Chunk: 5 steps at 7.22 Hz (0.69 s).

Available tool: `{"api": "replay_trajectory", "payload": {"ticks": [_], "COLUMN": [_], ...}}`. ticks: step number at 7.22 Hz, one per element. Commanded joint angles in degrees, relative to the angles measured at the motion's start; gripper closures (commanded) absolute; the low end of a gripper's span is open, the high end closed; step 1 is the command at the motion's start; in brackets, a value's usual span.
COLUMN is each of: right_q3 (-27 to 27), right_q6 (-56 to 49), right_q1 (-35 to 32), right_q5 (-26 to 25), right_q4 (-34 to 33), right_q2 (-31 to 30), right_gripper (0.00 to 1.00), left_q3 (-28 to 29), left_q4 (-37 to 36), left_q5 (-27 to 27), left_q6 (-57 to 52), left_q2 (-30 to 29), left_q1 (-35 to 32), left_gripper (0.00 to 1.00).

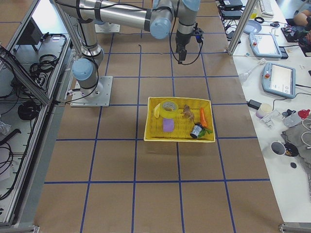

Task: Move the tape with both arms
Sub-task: 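Move the right gripper down over the yellow tape roll in the tray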

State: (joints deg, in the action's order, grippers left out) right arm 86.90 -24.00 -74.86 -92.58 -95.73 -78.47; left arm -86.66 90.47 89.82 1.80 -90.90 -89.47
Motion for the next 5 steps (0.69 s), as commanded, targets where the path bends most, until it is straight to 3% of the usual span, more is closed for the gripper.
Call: {"api": "replay_trajectory", "payload": {"ticks": [1,3,5], "right_q3": [1.60,2.05,6.06], "right_q6": [-24.99,-45.07,-49.73], "right_q1": [7.60,13.06,15.09], "right_q5": [-0.49,-1.72,0.63], "right_q4": [-8.72,-12.73,-14.90], "right_q2": [7.25,11.93,12.12], "right_gripper": [0.00,0.00,0.00], "left_q3": [-0.18,-0.27,-0.18], "left_q4": [-0.03,-0.03,-0.03], "left_q5": [0.00,0.00,0.00], "left_q6": [0.05,-0.04,-0.04], "left_q2": [0.02,-0.15,-0.07], "left_q1": [0.00,0.00,0.09], "left_gripper": [0.00,0.00,0.00]}}
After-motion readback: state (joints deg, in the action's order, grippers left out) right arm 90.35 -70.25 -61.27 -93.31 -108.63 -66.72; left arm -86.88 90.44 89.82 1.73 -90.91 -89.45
